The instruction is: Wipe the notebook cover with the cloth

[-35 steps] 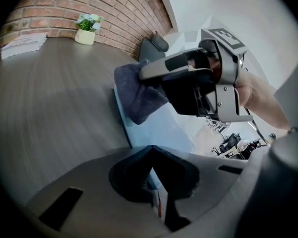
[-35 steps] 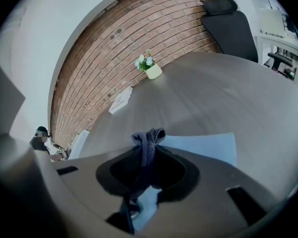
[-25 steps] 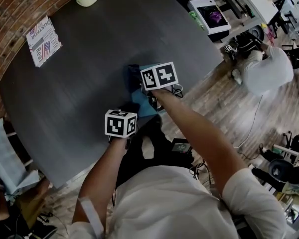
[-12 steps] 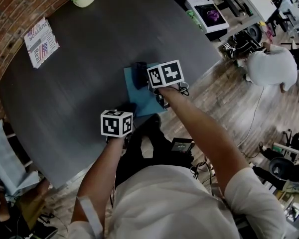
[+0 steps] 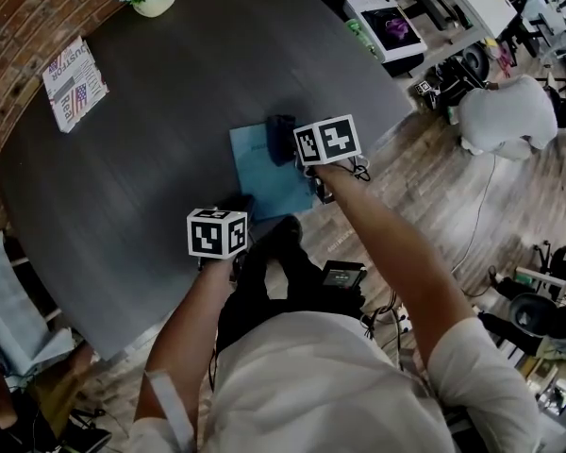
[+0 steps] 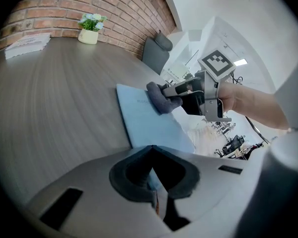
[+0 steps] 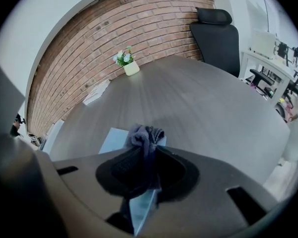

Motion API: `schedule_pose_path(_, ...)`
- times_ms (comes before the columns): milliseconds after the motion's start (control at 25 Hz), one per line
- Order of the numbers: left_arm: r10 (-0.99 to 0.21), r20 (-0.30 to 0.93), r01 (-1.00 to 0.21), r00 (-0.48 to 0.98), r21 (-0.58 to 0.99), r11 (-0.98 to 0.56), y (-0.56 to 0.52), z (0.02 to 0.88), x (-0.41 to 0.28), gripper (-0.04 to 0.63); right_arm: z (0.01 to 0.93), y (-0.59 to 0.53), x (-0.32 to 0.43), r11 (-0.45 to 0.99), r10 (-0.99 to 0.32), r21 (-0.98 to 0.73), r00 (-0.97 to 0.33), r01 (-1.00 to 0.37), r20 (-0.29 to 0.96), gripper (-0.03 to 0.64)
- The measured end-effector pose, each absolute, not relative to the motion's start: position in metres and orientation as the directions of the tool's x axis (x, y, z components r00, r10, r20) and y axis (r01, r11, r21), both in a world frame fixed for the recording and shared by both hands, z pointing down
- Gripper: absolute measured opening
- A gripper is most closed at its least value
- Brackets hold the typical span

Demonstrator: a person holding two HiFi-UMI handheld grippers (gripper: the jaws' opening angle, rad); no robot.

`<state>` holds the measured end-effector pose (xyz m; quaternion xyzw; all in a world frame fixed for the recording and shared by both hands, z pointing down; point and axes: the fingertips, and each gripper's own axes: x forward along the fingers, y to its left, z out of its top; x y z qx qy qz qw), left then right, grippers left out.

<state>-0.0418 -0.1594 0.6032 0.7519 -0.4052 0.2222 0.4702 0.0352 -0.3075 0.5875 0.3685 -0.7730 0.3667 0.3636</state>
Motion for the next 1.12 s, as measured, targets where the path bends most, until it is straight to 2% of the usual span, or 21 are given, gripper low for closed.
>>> schedule_pose_path(320,-0.416,0.691,-0.803,0.591,0.552,-0.224,-0.160,0.603,-0.044,0.008,0.578,-0.309,0.072,0.443,-0.351,-0.198,-0.373,-0.874,0.859,0.097)
schedule_pose_path(560,-0.412,0.676,-0.788,0.611,0.573,-0.228,-0.156,0.601,-0.044,0.009,0.559,-0.310,0.089,0.421,-0.395,-0.188,-0.366,-0.887,0.843,0.095)
schedule_pose_path(840,-0.410,0.669,-0.783,0.620,0.562,-0.267,-0.143,0.594,-0.039,0.011,0.536,-0.301,0.080,0.432,-0.425,-0.220,-0.413,-0.875,0.805,0.097)
schedule_pose_path(1120,-0.383,0.678,-0.778,0.627,0.567,-0.269,-0.136,0.597,-0.035,0.011,0.534,-0.279,0.031,0.482,-0.381,-0.300,-0.505,-0.824,0.774,0.097)
